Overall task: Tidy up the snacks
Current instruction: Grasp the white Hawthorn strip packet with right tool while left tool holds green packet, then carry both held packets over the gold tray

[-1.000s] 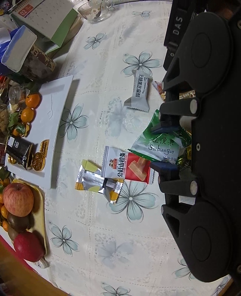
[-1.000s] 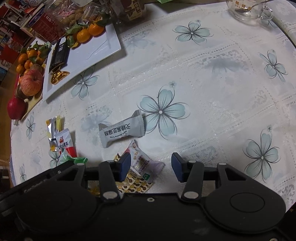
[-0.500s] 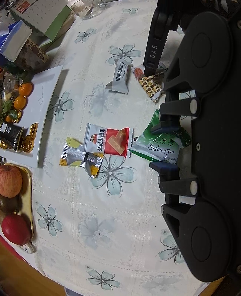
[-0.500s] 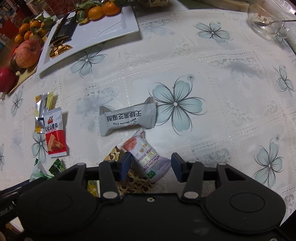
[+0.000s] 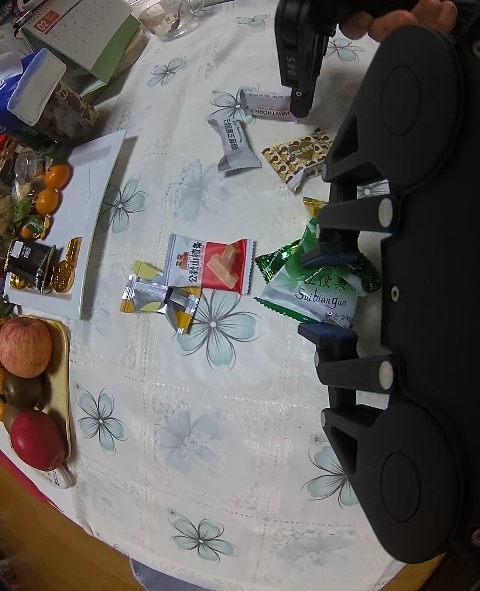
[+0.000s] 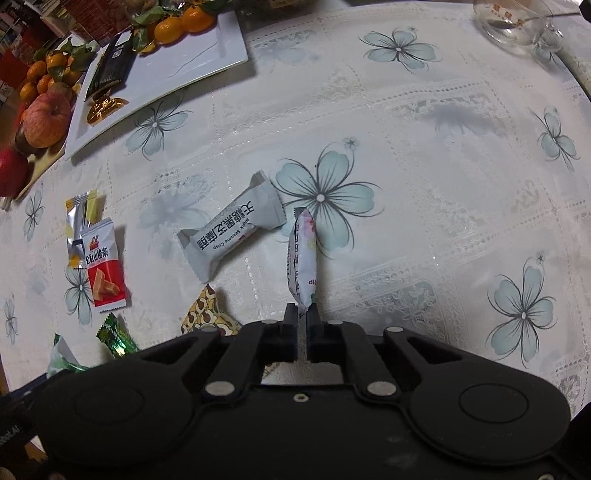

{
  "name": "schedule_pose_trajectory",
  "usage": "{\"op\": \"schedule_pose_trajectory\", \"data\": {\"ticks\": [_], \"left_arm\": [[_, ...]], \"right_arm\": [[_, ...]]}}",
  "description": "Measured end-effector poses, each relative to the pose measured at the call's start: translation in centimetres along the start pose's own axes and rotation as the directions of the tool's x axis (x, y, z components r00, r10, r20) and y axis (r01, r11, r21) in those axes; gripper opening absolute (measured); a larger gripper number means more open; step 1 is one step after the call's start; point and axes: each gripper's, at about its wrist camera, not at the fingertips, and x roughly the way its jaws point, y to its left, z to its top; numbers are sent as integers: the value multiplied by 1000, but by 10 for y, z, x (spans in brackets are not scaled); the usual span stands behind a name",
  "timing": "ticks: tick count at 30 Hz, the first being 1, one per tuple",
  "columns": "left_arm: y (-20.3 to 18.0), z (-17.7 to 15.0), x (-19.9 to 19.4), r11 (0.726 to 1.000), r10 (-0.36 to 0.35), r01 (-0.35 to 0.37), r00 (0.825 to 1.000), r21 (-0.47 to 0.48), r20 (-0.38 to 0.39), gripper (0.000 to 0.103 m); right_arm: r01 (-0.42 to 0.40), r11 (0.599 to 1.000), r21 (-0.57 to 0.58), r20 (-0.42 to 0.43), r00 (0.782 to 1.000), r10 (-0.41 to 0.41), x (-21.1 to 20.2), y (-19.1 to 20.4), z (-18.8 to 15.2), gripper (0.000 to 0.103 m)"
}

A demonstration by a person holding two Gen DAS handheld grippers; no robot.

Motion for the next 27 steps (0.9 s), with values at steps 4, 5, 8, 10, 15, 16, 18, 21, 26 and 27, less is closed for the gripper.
{"op": "schedule_pose_trajectory", "data": {"ticks": [4,5,8,10,15,16,18,21,26,27], "left_arm": [[0,-8,2,1000,1,-1,1000,9,-12,40],[-1,-9,2,1000,3,-3,1000,11,-15,40],[-4,-9,3,1000,0,0,1000,16,-18,40],[-5,-7,2,1000,-9,9,1000,16,-19,40],[-7,-5,-2,999,-39,39,999,12,-18,40],[-6,-4,-3,999,-49,49,999,12,-18,40],[-6,-4,-5,998,-64,64,998,13,-19,40],[-5,-4,-7,998,-69,69,998,12,-15,40],[0,-6,-9,998,-57,57,998,1,-7,40],[1,-6,-9,999,-54,54,999,1,-4,40]], "right_arm": [[-68,994,87,-7,998,69,-8,-20,2,29],[-72,992,102,2,997,72,-10,-23,3,31],[-64,990,128,35,998,60,-12,-24,6,33],[-65,989,132,44,997,60,-11,-20,9,34],[-64,986,155,52,997,57,-1,-10,17,39],[-50,987,153,53,998,42,1,-8,18,39],[-11,990,144,67,998,1,4,-4,18,41],[54,993,106,74,995,-62,9,1,17,27],[75,994,77,72,994,-81,10,1,13,21],[71,994,79,75,994,-77,8,-1,13,21]]}}
